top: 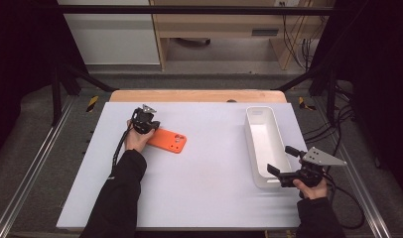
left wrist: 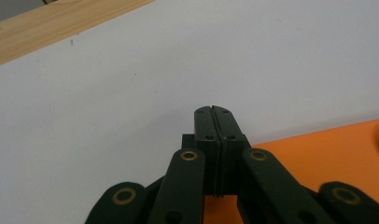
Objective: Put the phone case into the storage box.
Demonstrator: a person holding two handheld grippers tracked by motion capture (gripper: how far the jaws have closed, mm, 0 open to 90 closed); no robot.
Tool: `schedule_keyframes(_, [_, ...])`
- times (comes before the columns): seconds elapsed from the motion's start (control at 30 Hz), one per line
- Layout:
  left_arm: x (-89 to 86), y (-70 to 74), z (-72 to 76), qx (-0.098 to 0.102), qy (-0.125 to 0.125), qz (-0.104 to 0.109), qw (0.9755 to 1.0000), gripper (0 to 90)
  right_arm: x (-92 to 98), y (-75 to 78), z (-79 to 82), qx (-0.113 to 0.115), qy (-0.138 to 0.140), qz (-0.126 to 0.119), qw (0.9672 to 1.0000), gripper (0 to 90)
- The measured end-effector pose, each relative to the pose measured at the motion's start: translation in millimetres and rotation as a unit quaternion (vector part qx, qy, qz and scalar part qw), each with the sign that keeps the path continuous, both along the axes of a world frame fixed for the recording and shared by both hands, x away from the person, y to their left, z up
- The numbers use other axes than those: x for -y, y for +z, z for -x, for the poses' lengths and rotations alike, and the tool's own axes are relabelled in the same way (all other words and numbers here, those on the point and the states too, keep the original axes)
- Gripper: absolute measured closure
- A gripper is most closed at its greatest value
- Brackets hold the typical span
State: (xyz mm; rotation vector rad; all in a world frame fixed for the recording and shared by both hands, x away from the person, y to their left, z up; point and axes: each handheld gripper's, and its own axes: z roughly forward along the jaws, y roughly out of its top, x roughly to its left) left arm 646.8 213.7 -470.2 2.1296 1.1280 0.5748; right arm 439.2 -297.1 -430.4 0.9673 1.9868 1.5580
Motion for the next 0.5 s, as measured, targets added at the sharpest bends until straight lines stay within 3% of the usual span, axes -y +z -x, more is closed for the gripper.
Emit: schedule_keyframes(0.5, [-3.0, 2.1, 11.6, -0.004, 0.001, -0.014, 0.9999, 89.7, 0.6, 0.5, 0.6, -0.001, 0.0, -0.002, 1.0, 0.5])
